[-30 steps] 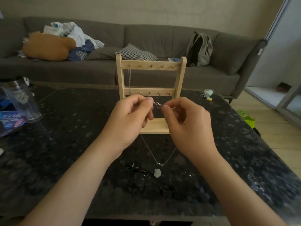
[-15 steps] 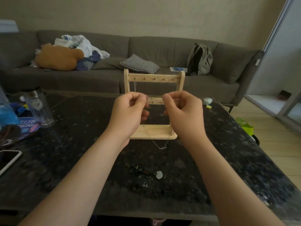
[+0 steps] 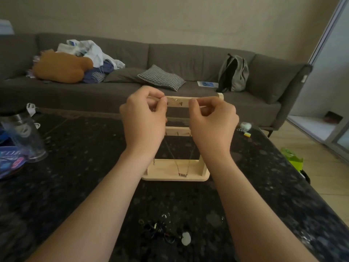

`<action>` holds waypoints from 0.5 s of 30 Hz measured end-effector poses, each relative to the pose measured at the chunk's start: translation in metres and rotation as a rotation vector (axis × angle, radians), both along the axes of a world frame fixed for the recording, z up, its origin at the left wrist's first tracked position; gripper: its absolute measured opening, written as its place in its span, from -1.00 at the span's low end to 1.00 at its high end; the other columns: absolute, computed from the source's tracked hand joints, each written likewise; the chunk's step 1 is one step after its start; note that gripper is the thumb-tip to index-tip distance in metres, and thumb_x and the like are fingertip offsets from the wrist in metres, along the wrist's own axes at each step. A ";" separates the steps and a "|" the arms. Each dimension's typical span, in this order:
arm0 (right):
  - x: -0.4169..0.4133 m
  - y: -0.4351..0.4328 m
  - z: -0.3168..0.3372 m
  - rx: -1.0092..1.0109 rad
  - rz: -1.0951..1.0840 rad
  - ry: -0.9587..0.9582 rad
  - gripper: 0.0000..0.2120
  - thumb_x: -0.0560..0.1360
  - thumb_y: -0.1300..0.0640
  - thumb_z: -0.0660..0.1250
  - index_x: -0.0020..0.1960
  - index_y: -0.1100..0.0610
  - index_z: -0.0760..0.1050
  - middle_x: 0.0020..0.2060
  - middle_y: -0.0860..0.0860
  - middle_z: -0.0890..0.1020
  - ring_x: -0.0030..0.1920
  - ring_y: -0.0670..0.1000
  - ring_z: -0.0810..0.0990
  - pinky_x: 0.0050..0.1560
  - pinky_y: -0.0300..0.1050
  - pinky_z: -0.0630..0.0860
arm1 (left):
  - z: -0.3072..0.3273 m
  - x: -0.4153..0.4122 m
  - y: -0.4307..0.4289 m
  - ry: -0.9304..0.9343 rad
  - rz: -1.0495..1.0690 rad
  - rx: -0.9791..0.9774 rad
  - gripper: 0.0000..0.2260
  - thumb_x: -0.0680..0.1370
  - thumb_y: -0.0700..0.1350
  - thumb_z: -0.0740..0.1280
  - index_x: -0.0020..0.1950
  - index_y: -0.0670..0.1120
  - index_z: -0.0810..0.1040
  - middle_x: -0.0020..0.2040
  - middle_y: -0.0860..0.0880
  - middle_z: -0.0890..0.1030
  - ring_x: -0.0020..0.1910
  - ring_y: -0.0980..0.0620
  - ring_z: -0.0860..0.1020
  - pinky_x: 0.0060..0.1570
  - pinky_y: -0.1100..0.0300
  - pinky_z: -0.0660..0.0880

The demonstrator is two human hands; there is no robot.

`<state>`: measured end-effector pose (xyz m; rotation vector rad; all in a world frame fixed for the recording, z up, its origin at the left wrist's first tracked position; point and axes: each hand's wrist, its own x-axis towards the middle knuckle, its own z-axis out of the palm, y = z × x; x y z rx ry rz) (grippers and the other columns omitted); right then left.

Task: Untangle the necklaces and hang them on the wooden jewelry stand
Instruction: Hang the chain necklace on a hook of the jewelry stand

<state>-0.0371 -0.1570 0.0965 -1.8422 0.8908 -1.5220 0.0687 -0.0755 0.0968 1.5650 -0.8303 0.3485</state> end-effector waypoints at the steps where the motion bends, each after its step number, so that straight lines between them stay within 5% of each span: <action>1: 0.005 -0.003 -0.002 -0.005 -0.002 -0.008 -0.93 0.62 0.02 0.47 -0.06 -0.06 0.67 -0.33 -0.17 0.69 -0.32 -0.19 0.70 -0.11 -0.13 0.71 | 0.000 0.003 -0.004 -0.030 0.026 0.003 -0.96 0.66 -0.06 0.46 0.09 0.02 0.68 -0.17 0.13 0.72 -0.31 0.20 0.70 -0.16 0.19 0.70; 4: 0.012 -0.007 -0.009 -0.015 -0.003 -0.020 -0.92 0.62 0.03 0.47 -0.04 -0.02 0.69 -0.34 -0.15 0.70 -0.33 -0.17 0.72 -0.08 -0.25 0.69 | 0.000 0.009 -0.009 -0.096 0.087 0.029 -0.96 0.66 -0.06 0.47 0.06 0.01 0.71 -0.21 0.12 0.72 -0.31 0.19 0.69 -0.10 0.50 0.54; 8: 0.018 -0.010 -0.014 -0.030 -0.019 0.002 -0.88 0.63 0.01 0.46 -0.03 0.00 0.73 -0.37 -0.15 0.68 -0.34 -0.15 0.71 -0.04 -0.62 0.40 | 0.001 0.018 -0.014 -0.166 0.153 0.061 -0.94 0.65 -0.04 0.47 0.03 0.01 0.73 -0.27 0.14 0.71 -0.34 0.19 0.68 -0.03 0.53 0.44; 12: 0.017 -0.010 -0.016 -0.092 -0.093 0.107 -0.83 0.65 -0.02 0.43 -0.03 0.02 0.72 -0.36 -0.13 0.68 -0.30 -0.13 0.67 0.02 -0.77 0.06 | -0.002 0.019 -0.013 -0.227 0.158 0.119 -0.97 0.64 -0.08 0.49 0.03 -0.01 0.74 -0.28 0.11 0.69 -0.33 0.20 0.66 -0.11 0.60 0.40; 15: 0.016 -0.010 -0.022 -0.111 -0.104 0.156 -0.82 0.65 -0.03 0.43 0.01 0.04 0.74 -0.32 -0.13 0.67 -0.29 -0.13 0.64 -0.02 -0.72 0.20 | -0.013 0.014 -0.011 -0.262 0.158 0.152 -0.96 0.62 -0.13 0.51 0.06 -0.04 0.74 -0.19 0.11 0.71 -0.30 0.29 0.58 -0.08 0.67 0.35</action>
